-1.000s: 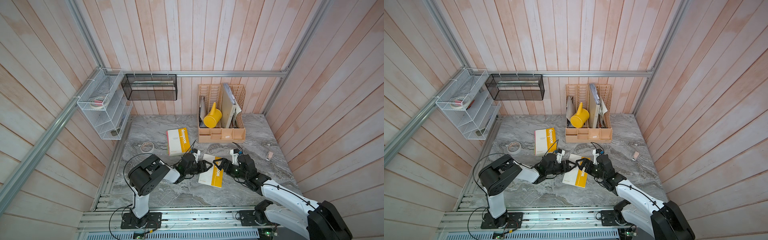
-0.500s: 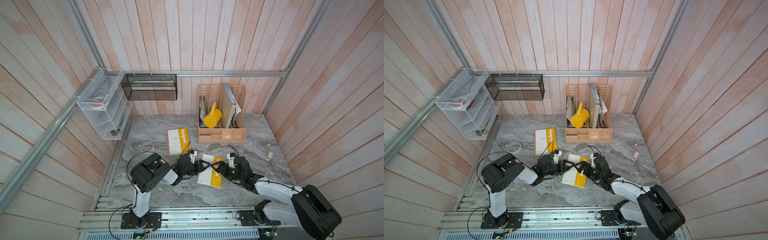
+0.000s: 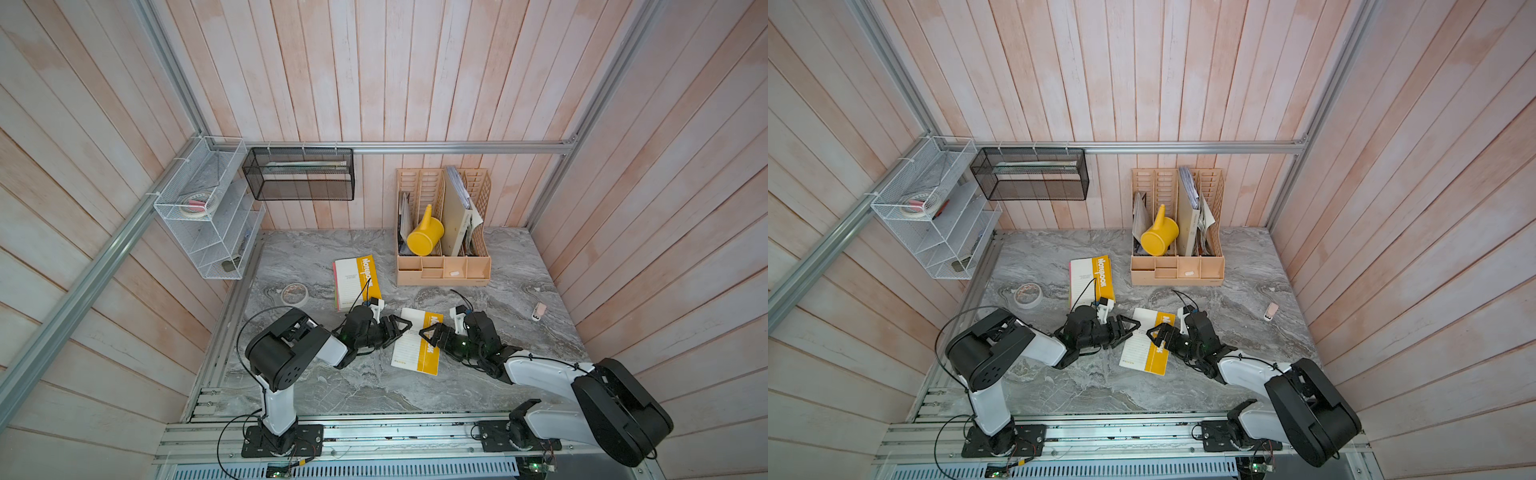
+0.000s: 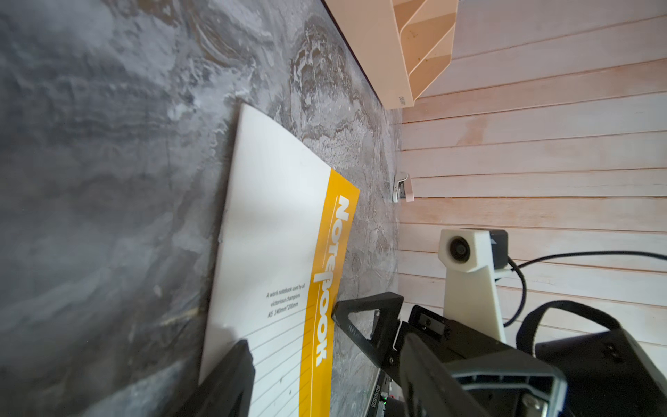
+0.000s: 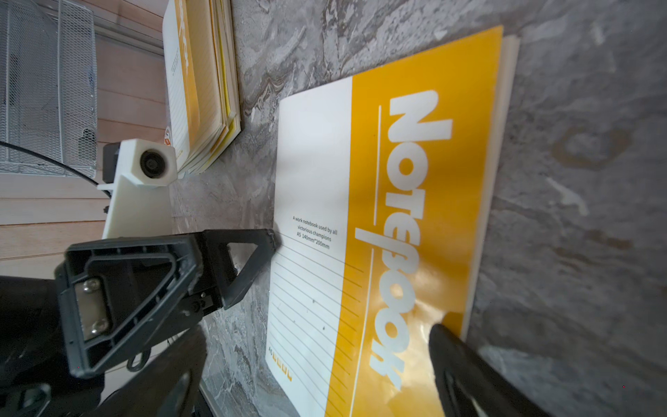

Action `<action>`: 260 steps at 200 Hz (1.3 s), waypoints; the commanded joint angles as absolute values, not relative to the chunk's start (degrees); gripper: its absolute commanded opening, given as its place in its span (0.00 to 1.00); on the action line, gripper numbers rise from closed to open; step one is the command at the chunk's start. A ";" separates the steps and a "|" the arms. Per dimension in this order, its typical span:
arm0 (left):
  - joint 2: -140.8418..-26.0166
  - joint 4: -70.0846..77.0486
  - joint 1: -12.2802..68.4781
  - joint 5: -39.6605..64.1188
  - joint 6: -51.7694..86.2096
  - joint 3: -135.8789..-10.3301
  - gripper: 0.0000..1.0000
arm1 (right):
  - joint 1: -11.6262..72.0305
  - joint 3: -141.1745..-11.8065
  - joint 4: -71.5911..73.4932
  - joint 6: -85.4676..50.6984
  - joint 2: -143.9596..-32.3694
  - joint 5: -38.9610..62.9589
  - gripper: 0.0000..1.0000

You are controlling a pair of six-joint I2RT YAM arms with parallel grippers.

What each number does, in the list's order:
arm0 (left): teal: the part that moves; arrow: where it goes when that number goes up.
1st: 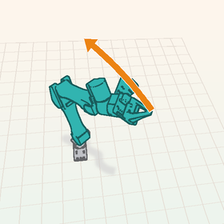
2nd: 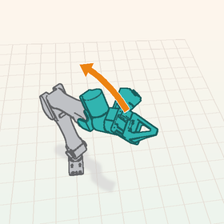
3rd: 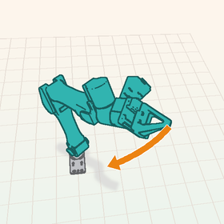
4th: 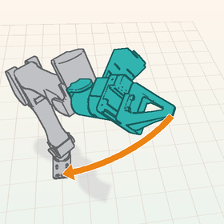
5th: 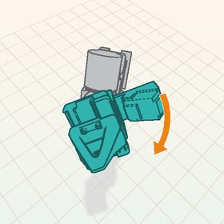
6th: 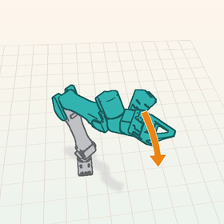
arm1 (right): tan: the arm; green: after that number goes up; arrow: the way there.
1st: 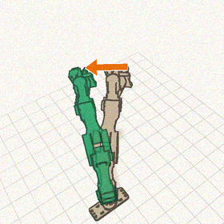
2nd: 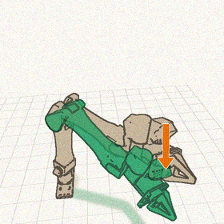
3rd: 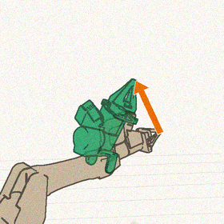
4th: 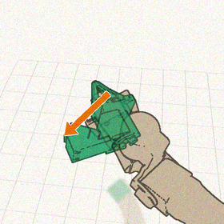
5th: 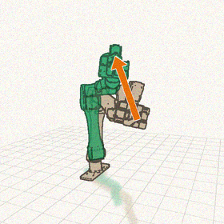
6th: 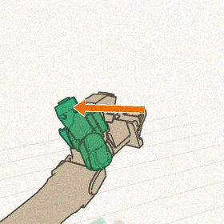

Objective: Close the notebook
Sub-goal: Pick up the notebook from the center of the board.

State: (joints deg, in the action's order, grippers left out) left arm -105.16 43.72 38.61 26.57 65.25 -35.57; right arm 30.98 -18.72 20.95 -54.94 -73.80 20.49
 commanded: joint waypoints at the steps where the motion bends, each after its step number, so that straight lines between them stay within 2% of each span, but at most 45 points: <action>1: -102.10 24.66 38.08 24.09 56.59 -40.69 0.68 | 30.89 -18.15 15.82 -53.66 -74.15 19.95 0.98; 23: -102.49 14.95 37.09 23.94 51.80 -44.80 0.68 | 30.89 -18.15 15.55 -53.52 -73.52 19.82 0.98; 35: -103.45 12.63 36.21 25.21 50.49 -45.85 0.64 | 30.85 -18.16 15.56 -53.36 -73.43 19.93 0.98; 47: -104.10 12.06 35.21 26.85 50.11 -46.01 0.60 | 30.84 -18.11 15.58 -53.39 -73.22 20.12 0.98; 137: -108.44 10.55 33.11 39.26 45.81 -47.42 0.56 | 30.43 -17.40 15.56 -53.27 -72.25 20.21 0.98; 146: -108.91 11.13 33.13 40.45 45.63 -47.30 0.53 | 30.47 -17.47 15.60 -53.26 -72.32 20.23 0.98; 168: -109.82 13.65 33.13 42.03 46.72 -46.57 0.51 | 30.48 -17.39 15.64 -53.20 -72.40 20.49 0.98; 189: -110.20 16.79 33.05 42.99 48.02 -45.63 0.42 | 30.45 -17.32 15.81 -53.22 -72.33 20.54 0.98; 260: -111.97 24.52 33.01 48.93 50.54 -44.65 0.30 | 30.50 -17.27 16.56 -53.09 -73.46 21.00 0.98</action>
State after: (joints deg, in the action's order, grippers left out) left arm -110.83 21.96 33.04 46.35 49.98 -45.82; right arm 30.61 -18.57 19.07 -53.74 -72.47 20.80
